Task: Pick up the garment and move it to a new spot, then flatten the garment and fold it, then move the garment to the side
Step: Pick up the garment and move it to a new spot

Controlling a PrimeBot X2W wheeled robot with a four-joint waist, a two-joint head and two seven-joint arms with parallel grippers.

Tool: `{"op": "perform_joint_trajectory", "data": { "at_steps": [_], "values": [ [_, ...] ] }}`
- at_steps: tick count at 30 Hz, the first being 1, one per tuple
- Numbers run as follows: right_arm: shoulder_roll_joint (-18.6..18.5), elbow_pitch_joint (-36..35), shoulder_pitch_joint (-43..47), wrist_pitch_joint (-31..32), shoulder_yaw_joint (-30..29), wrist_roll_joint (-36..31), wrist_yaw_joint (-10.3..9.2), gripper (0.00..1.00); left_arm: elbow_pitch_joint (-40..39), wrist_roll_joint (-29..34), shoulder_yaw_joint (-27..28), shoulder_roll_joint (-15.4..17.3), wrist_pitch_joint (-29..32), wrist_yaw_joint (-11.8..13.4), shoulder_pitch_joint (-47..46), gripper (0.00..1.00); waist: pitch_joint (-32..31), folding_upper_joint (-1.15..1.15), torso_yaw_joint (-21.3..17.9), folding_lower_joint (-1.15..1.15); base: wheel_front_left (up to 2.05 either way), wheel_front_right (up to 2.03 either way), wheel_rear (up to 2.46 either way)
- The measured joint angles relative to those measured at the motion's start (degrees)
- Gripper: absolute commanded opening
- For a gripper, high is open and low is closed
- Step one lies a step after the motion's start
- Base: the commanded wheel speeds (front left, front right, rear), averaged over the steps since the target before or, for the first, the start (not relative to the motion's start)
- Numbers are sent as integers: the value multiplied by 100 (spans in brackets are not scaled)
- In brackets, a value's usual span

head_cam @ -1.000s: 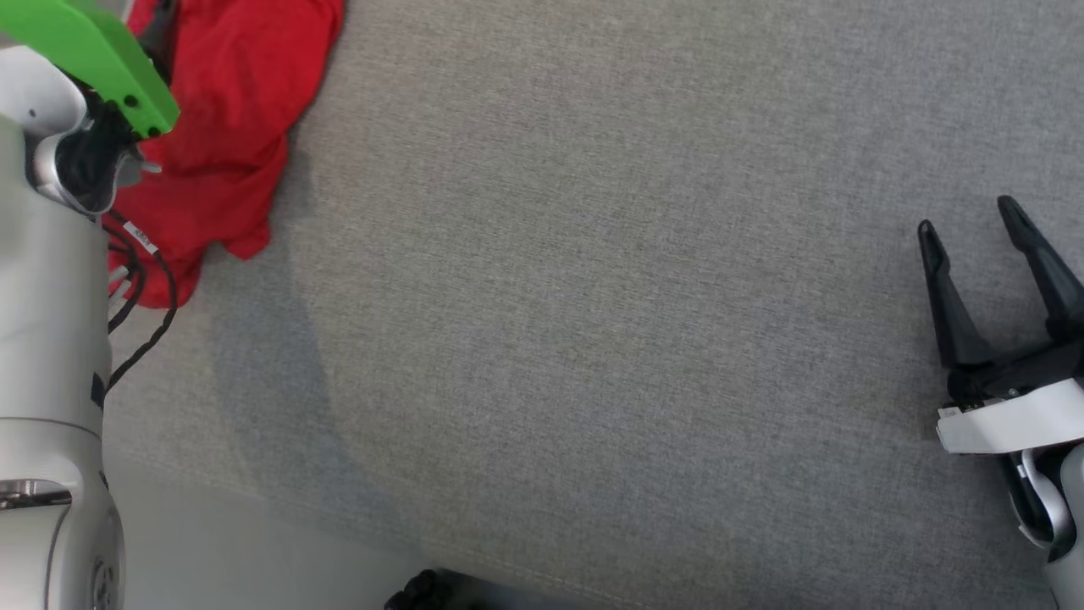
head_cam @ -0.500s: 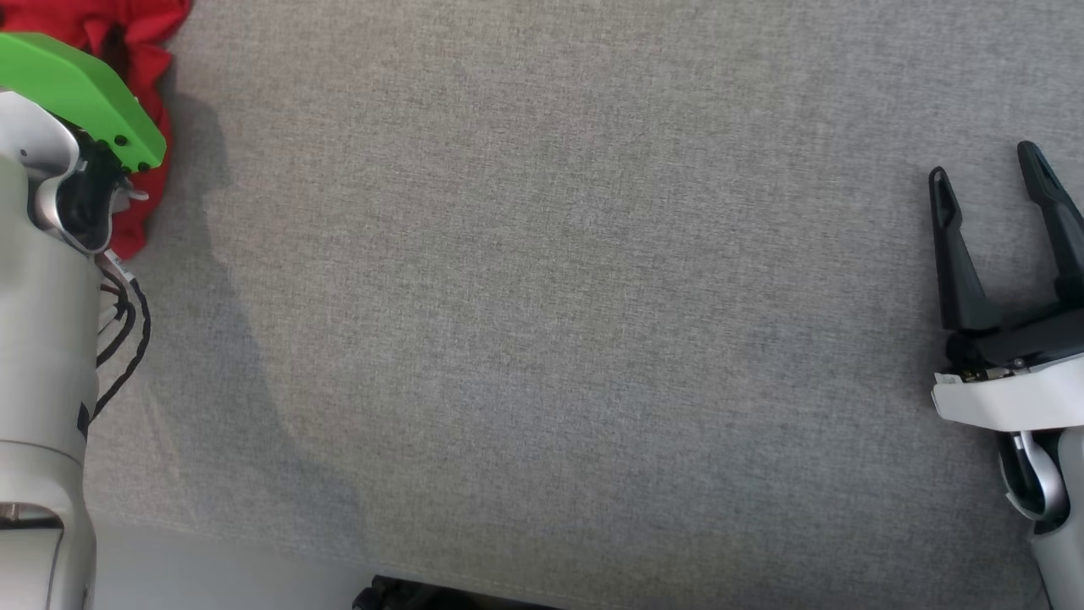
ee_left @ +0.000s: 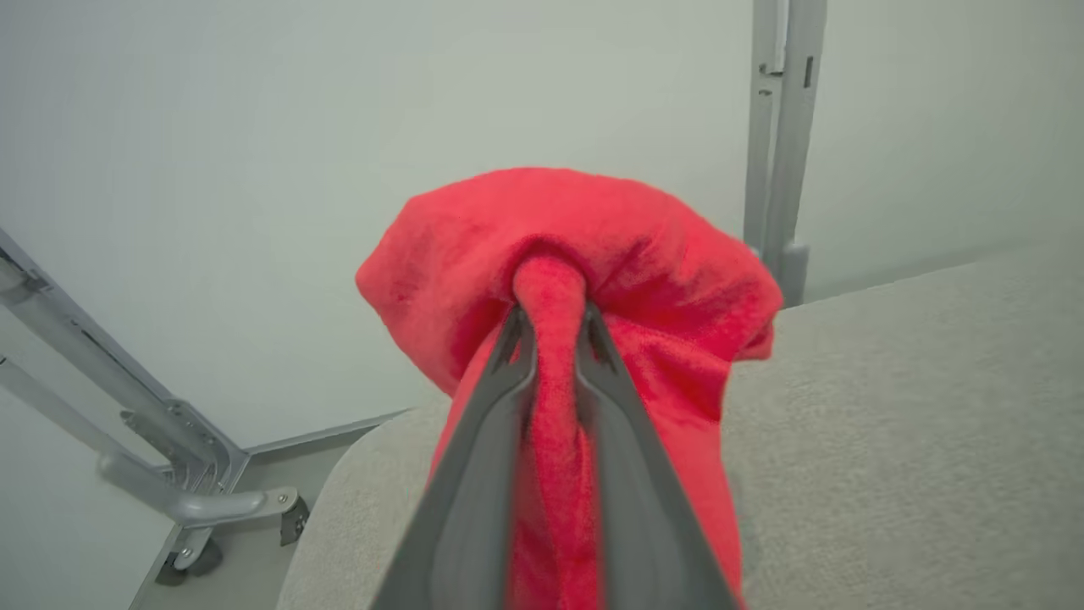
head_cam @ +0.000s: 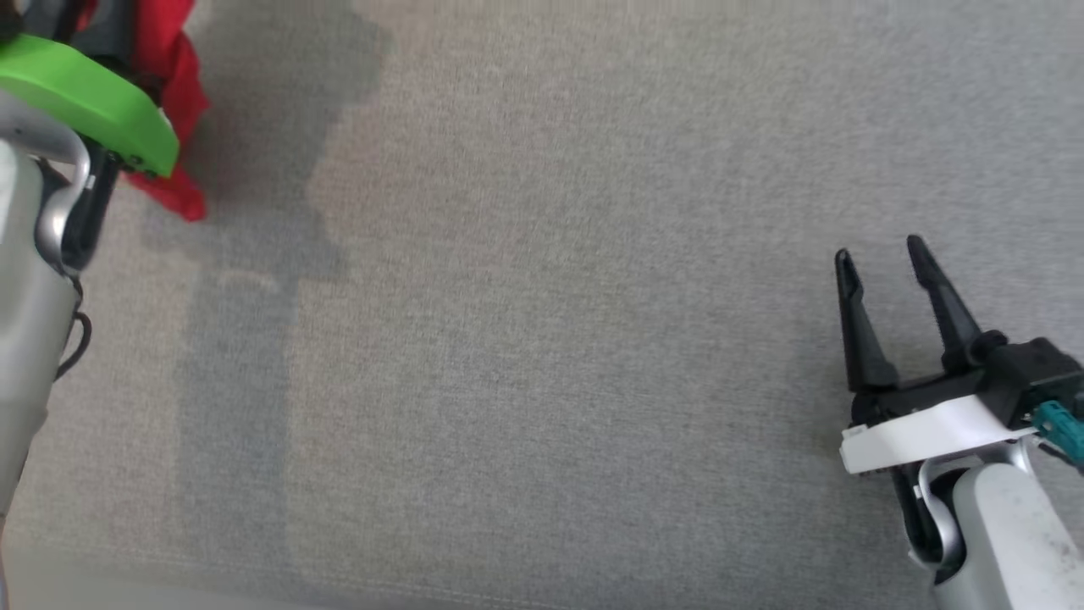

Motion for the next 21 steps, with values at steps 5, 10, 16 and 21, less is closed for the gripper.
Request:
{"op": "perform_joint_trajectory", "data": {
  "at_steps": [5, 10, 16, 21],
  "values": [
    [275, 40, 234, 0, -32, 49, -1, 100, -886, -109, -457, 189, 22, 0, 301, 0, -576, 0, -260, 0, 0, 0, 0],
    [399, 73, 450, 0, -13, 94, -1, 100, -1549, -142, -840, 64, 203, 48, 835, 0, -984, 0, -714, 0, 0, 0, 0],
    [425, -25, 539, 0, -109, 99, -1, 100, -1893, 182, -1466, -348, 266, 179, 1365, 0, -1301, 0, -1406, 0, 0, 0, 0],
    [447, -98, 598, 0, -185, 100, -1, 100, -1685, 313, -2029, -822, 255, 164, 1751, 0, -1422, 0, -1903, 0, 0, 0, 0]
  ]
}}
